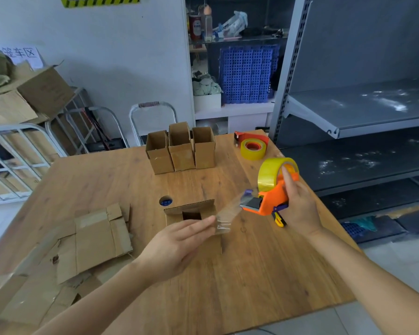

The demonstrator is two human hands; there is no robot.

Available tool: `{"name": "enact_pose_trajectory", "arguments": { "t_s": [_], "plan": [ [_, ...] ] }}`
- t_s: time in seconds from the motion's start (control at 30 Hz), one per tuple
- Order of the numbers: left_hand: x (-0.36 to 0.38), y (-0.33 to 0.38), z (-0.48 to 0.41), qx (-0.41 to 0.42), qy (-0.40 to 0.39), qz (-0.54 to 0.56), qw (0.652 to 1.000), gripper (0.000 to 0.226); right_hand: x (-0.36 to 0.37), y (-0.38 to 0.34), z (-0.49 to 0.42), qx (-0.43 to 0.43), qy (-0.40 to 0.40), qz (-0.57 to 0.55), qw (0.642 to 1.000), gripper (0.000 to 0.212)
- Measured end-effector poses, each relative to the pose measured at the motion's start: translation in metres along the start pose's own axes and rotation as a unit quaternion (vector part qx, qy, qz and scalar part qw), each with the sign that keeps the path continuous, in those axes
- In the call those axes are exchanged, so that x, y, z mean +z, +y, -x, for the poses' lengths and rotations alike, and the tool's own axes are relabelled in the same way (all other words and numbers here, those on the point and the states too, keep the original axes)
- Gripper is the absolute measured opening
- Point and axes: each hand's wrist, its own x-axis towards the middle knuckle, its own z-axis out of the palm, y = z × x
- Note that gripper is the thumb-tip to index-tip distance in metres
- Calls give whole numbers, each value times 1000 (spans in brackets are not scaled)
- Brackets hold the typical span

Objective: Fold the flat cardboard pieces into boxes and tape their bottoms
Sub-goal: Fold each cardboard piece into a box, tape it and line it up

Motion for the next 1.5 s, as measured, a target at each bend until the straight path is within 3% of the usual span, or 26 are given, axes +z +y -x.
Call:
{"name": "enact_pose_trajectory", "arguments": {
  "t_s": [0.13,0.23,0.33,0.47,0.57,0.63,0.77,0.87,1.0,1.13,1.2,1.27,1.33,1.4,1.5],
  "plan": [
    [9,8,7,-49,-31,14,998,85,-5,-2,-7,-20,21,25,999,97],
    [8,8,4,-61,-15,29,998,81,-6,-3,-11,-13,20,36,999,97],
    [3,11,1,-106,51,113,987,61,-4,-6,-13,35,-5,13,999,93],
    [-8,16,-7,-294,190,276,895,35,-1,-7,-10,23,-54,9,998,97],
    [-15,17,-13,-348,265,327,838,26,3,-11,-9,10,-69,15,997,97],
    [-18,19,-13,-349,268,295,848,30,3,-15,-11,15,-62,17,998,96],
    [-17,24,-8,-290,234,183,910,40,3,-14,-14,23,-66,30,997,99],
    [-17,25,-11,-306,251,220,892,42,3,-11,-16,39,-137,22,990,101],
    [-24,25,-24,-346,321,243,847,23,3,-15,-11,41,-189,13,981,100],
    [-30,17,-26,-326,342,147,869,21,-1,-19,-12,17,-158,20,987,97],
    [-31,10,-24,-341,308,106,882,33,-2,-16,-13,-25,-142,54,988,100],
    [-27,4,-18,-369,209,96,900,59,-5,-14,-15,-54,-137,87,985,101],
    [-19,1,-12,-391,86,82,913,80,-10,-17,-21,-47,-143,99,984,101],
    [-12,2,-8,-404,52,107,907,84,-12,-19,-24,-33,-175,100,979,101],
    [-10,7,-11,-405,206,240,858,52,-12,-21,-24,-29,-195,117,973,99]
  ]
}}
